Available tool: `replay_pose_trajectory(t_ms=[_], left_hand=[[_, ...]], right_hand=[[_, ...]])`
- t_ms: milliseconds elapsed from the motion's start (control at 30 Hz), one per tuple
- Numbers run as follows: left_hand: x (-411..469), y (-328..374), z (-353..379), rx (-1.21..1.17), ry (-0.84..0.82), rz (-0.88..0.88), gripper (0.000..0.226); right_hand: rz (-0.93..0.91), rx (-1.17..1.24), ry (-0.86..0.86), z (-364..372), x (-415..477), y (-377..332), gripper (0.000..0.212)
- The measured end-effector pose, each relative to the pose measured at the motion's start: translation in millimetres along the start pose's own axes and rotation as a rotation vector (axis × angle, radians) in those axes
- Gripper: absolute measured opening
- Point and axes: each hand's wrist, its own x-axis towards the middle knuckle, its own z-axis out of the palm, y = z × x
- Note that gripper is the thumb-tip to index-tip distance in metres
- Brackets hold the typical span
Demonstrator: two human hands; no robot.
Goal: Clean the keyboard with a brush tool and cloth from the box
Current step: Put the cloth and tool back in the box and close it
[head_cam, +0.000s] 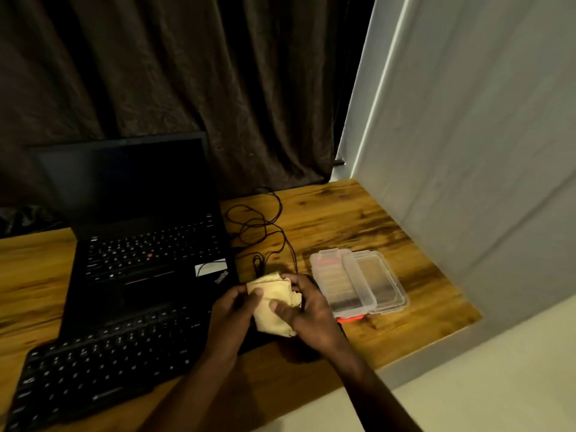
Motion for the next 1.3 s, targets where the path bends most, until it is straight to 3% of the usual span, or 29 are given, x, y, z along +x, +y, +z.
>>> replay_pose_trajectory(t_ms=[200,300,433,533,733,800,900,967,1067,1167,1300], left_hand=[[17,0,54,0.089,-0.134,0.037,0.023],[22,-3,73,0.324,-0.217,0.179,0.027],[19,-6,91,0.652,-0.337,0.389,0.039],[19,-12,95,0.902,-0.358,0.55,0.047],[26,-30,96,1.108,-0.509,0.816,0.048],[30,-34,98,1.15,-0.546,0.863,0.048],[33,-32,102,1.199,-0.569,0.911,0.047],[33,-28,105,1.215,-0.592,0.911,0.044],[32,-25,109,1.218,-0.627,0.898,0.045],[33,-28,109,1.244,-0.654,0.93,0.061],[34,-30,110,1.222,-0.651,0.967,0.059]], right_hand=[[-0.012,-0.111,0.316,-62,6,20,0.035],[-0.029,-0.306,0.389,-91,13,28,0.035],[-0.032,-0.582,0.365,-104,25,31,0.043],[-0.008,-0.638,0.315,-107,32,29,0.044],[0.076,-0.718,0.172,-101,42,40,0.046],[0.158,-0.753,0.132,-100,48,44,0.051],[0.216,-0.988,0.041,-99,52,49,0.059],[0.191,-1.198,0.022,-96,52,50,0.061],[0.067,-1.393,0.136,-97,49,43,0.054],[-0.003,-1.293,0.337,-122,53,36,0.023],[0.235,-1.056,0.407,-171,56,36,0.03]])
